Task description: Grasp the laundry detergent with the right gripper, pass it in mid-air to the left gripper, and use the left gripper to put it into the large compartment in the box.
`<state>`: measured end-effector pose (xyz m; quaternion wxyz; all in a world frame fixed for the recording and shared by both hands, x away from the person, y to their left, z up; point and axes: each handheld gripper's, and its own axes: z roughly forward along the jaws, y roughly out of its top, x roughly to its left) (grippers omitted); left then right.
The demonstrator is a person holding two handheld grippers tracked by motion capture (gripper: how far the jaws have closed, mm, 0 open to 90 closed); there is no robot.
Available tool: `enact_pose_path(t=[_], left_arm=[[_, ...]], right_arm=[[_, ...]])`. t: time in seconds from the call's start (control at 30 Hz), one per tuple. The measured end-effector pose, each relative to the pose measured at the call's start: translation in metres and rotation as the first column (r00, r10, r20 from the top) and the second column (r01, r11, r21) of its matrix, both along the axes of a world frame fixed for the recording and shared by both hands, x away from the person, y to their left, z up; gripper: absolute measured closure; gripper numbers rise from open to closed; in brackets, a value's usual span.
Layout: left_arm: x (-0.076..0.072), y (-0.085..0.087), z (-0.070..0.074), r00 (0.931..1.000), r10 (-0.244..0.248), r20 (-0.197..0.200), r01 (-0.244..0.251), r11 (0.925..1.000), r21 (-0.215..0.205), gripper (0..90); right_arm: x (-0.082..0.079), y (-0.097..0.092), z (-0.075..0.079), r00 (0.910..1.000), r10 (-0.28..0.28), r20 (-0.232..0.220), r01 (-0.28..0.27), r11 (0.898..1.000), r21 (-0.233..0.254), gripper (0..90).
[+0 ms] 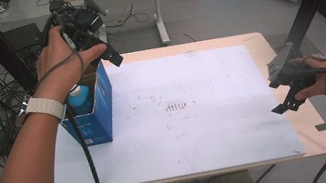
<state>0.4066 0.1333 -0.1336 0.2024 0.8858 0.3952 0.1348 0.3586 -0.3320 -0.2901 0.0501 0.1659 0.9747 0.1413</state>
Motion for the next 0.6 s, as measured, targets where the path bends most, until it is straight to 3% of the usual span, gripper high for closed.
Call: enact_pose_path(t=[0.07,0.37,0.43,0.6], left_arm=[[0.0,-0.004,-0.002,0.9987,-0.05,-0.012,0.05,0.9982,0.032,7.8],[0.0,-0.02,-0.012,0.9891,-0.144,-0.03,0.145,0.9882,0.049,7.7],[-0.001,-0.025,-0.015,0.9838,-0.176,-0.034,0.178,0.9808,0.079,7.7],[-0.002,-0.036,-0.021,0.9726,-0.228,-0.045,0.231,0.9687,0.09,7.7]], right_arm=[[-0.001,-0.001,0.0,1.0,-0.003,0.0,0.003,1.0,0.004,10.2],[-0.002,-0.004,-0.002,0.9999,-0.01,-0.005,0.01,1.0,0.008,10.2],[-0.002,-0.004,-0.003,0.9999,-0.008,-0.009,0.008,1.0,0.007,10.2],[-0.002,-0.003,-0.004,0.9999,-0.008,-0.013,0.008,1.0,0.008,10.2]])
